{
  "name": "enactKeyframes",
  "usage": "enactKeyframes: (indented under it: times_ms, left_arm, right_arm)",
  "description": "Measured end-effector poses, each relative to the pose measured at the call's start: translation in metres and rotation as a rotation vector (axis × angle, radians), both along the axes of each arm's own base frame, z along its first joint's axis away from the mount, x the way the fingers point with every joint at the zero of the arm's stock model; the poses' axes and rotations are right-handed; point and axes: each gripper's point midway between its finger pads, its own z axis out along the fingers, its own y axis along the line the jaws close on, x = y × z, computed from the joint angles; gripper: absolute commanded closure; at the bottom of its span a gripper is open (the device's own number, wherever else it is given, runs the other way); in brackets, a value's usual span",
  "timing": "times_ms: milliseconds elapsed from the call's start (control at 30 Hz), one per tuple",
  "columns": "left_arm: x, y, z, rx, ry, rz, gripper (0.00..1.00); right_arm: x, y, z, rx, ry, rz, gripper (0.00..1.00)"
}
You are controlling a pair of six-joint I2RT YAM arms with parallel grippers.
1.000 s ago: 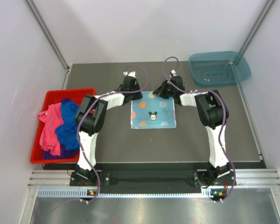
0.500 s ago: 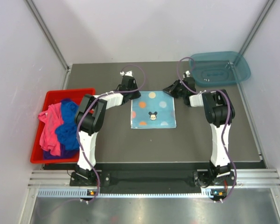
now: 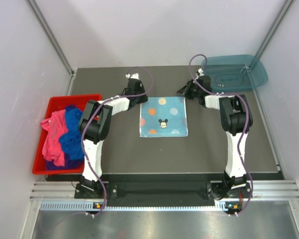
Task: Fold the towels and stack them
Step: Fold the towel
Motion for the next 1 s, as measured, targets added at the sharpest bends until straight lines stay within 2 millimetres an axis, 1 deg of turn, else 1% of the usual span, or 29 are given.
enactKeyframes:
  times_ms: [133,233,333,367,433,467,500,533,600,667,900,1000]
  left_arm:
    - [0.009,0.009,0.007,0.028,-0.017,0.017,0.71]
    - [0.014,0.017,0.011,0.051,-0.027,0.027,0.71]
    - [0.014,0.024,0.009,0.079,-0.022,0.028,0.67]
    - [0.013,0.025,0.007,0.088,-0.018,0.025,0.67]
    - [0.011,0.027,0.005,0.107,-0.013,0.013,0.64]
    - [0.011,0.027,0.005,0.114,-0.012,0.007,0.62]
    - [0.01,0.028,0.004,0.12,-0.011,0.003,0.59]
    - [0.009,0.028,0.003,0.128,-0.008,-0.002,0.58]
    - [0.007,0.029,0.002,0.138,-0.004,-0.01,0.54]
    - [0.005,0.03,0.003,0.144,-0.004,-0.015,0.52]
    - [0.004,0.031,0.014,0.152,-0.025,-0.024,0.51]
    - [0.003,0.032,0.014,0.157,-0.026,-0.028,0.51]
  right_arm:
    - [0.006,-0.001,0.01,-0.038,-0.023,0.019,0.85]
    - [0.005,-0.004,0.019,-0.072,-0.03,0.023,0.83]
    - [0.002,-0.01,0.031,-0.115,-0.038,0.018,0.77]
    - [0.001,-0.014,0.039,-0.142,-0.047,0.014,0.75]
    - [-0.001,-0.017,0.044,-0.164,-0.053,0.012,0.72]
    - [-0.003,-0.019,0.049,-0.184,-0.058,0.01,0.68]
    - [-0.004,-0.021,0.052,-0.198,-0.062,0.008,0.66]
    - [-0.005,-0.023,0.055,-0.215,-0.069,0.008,0.64]
    - [-0.009,-0.025,0.059,-0.254,-0.081,0.006,0.6]
    - [-0.014,-0.028,0.058,-0.3,-0.081,0.005,0.59]
    - [-0.027,-0.02,0.044,-0.413,-0.061,0.035,0.58]
    - [-0.029,-0.021,0.034,-0.438,-0.044,0.041,0.58]
